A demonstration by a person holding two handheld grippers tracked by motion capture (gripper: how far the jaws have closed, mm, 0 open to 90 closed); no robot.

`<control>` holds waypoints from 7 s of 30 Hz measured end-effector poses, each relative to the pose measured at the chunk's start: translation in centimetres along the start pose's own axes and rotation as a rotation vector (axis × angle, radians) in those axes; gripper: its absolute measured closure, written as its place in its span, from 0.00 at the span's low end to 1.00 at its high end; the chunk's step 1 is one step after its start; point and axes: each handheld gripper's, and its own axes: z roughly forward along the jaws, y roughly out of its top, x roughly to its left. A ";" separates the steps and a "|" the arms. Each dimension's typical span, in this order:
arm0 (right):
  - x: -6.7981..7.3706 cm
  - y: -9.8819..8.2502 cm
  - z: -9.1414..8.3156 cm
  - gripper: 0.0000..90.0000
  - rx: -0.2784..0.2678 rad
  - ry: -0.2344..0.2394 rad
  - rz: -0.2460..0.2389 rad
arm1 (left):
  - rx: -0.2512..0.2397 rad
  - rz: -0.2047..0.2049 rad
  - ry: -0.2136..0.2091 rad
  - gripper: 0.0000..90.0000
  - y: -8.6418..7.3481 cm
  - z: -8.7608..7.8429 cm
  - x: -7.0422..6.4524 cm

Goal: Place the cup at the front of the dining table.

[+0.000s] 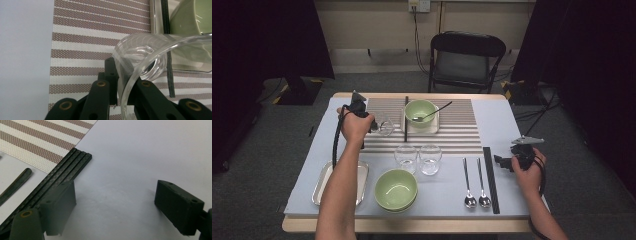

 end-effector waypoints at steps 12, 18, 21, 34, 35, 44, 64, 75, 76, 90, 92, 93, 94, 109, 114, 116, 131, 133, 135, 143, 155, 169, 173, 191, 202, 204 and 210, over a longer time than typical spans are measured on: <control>0.0 0.0 0.0 0.18 0.000 0.000 0.000 | 0.003 -0.002 0.011 0.95 0.1 0.8 -0.2; 0.0 0.0 0.0 0.18 0.000 0.001 0.000 | 0.005 0.006 0.018 0.95 0.1 1.0 -0.2; 0.0 0.0 0.0 0.18 0.000 0.000 0.000 | 0.005 -0.003 0.022 0.95 0.1 1.1 -0.2; 0.0 0.0 0.0 0.18 0.000 0.000 0.000 | -0.003 0.000 0.036 0.95 0.2 1.4 -0.2; 0.0 0.0 0.0 0.18 0.000 0.000 0.000 | -0.003 -0.002 0.035 0.95 0.2 1.5 -0.2; 0.0 0.0 0.0 0.18 0.000 0.000 0.000 | -0.012 0.002 0.052 0.95 0.2 1.8 -0.4; 0.0 0.0 0.0 0.18 0.000 -0.001 0.000 | -0.028 -0.028 0.034 0.95 0.0 2.0 0.2; 0.0 0.0 0.0 0.18 0.000 -0.001 -0.001 | -0.048 -0.016 0.033 0.94 -0.1 1.9 0.0; 0.0 0.0 0.0 0.18 0.000 -0.001 -0.001 | -0.049 -0.018 0.035 0.94 -0.1 1.9 0.0; 0.0 0.0 0.0 0.18 0.000 -0.002 -0.001 | -0.108 -0.009 0.027 0.89 0.0 1.7 -0.2; 0.0 0.0 0.0 0.18 0.000 -0.001 -0.001 | -0.109 -0.002 0.037 0.88 0.0 1.8 -0.3; 0.0 0.0 0.0 0.18 0.001 -0.002 -0.002 | -0.107 0.002 0.035 0.89 0.0 1.8 -0.3; 0.0 0.0 0.0 0.18 0.000 -0.001 0.000 | -0.109 0.001 0.032 0.88 0.0 1.8 -0.3; 0.0 0.0 0.0 0.18 0.000 -0.001 0.000 | -0.120 0.007 0.048 0.85 0.0 1.8 -0.7; 0.0 0.0 0.0 0.18 0.000 -0.001 0.000 | -0.120 0.003 0.045 0.83 0.0 1.9 -0.8; 0.0 0.0 0.0 0.18 0.000 -0.001 0.000 | -0.121 0.003 0.044 0.83 0.0 1.9 -0.8; 0.0 0.0 0.0 0.18 0.000 0.000 0.000 | -0.131 0.014 0.045 0.78 0.1 2.0 -1.1; 0.0 0.0 0.0 0.18 0.000 -0.001 0.000 | -0.130 0.016 0.044 0.77 0.1 2.0 -1.1; 0.0 0.0 0.0 0.18 0.000 0.000 0.000 | -0.130 0.017 0.045 0.77 0.1 2.0 -1.1; 0.0 0.0 0.0 0.18 0.000 0.000 0.001 | -0.131 0.016 0.045 0.74 0.2 2.0 -1.2; 0.0 0.0 0.0 0.18 -0.001 0.001 0.000 | -0.137 0.018 0.037 0.68 0.3 2.0 -1.4; 0.0 0.0 0.0 0.18 -0.004 0.001 -0.001 | -0.147 0.024 0.014 0.51 0.4 1.8 -0.9; 0.0 0.0 0.0 0.18 -0.004 0.000 -0.001 | -0.144 0.031 0.011 0.45 0.4 1.6 -0.7; 0.0 0.0 0.0 0.18 -0.002 0.002 0.001 | -0.144 0.040 0.003 0.36 0.3 1.4 -0.6; 0.0 0.0 0.0 0.18 -0.004 0.002 -0.001 | -0.148 0.016 0.011 0.37 0.4 1.2 -0.4; 0.0 0.0 0.0 0.18 -0.003 0.001 0.001 | -0.140 0.013 0.007 0.37 0.4 1.1 -0.3; 0.0 0.0 0.0 0.18 -0.003 0.002 0.001 | -0.156 0.001 -0.012 0.36 0.4 0.7 -0.2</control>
